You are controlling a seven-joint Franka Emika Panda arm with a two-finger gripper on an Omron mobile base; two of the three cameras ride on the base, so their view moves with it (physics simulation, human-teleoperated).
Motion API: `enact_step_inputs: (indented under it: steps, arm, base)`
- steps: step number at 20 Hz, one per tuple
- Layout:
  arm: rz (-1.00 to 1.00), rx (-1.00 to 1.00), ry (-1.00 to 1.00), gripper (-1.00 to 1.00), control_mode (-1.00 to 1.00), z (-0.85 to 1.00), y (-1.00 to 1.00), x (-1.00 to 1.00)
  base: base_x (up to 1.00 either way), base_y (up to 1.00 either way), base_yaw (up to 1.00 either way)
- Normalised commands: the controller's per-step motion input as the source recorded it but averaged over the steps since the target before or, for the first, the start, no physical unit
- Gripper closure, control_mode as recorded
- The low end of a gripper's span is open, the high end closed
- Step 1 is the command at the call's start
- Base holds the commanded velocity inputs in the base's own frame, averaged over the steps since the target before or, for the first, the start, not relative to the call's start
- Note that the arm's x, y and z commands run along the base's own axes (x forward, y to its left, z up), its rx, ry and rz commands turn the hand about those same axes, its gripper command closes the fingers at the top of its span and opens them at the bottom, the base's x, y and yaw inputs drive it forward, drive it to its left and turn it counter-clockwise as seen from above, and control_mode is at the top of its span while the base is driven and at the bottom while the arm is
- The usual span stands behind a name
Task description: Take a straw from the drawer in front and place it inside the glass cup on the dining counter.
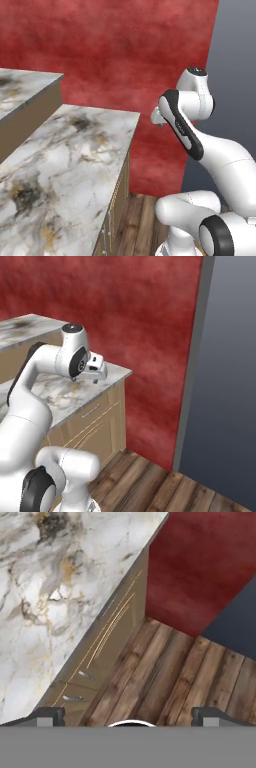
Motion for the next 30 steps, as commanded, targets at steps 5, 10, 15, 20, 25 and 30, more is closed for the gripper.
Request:
enact_step_inputs:
  steps: [5,10,15,20,25,30]
  arm:
    - [0.00,0.11,0.13,-1.00,-1.00,0.00,0.00,0.05]
    - [0.00,0.17,0.03,-1.00,-1.00,-0.02,0.00,0.15]
    - [0.00,0.08,0.00,-1.00,-1.00,-0.14,0.00,0.07]
    - [0.00,0.03,-0.03,-1.00,-1.00,-0.24,0.00,0.01]
    - [0.00,0.12,-0.02,-1.00,-1.00,-0.12,0.00,0.00]
    - [0.00,0.17,0.00,-1.00,-1.00,-0.05,0.00,0.00]
  base:
    - [0.00,0.00,0.00]
    - [0.00,0.00,0.00]
    - [0.00,0.00,0.00]
    - [0.00,0.00,0.00]
    - [0.00,0.00,0.00]
    - [0.00,0.00,0.00]
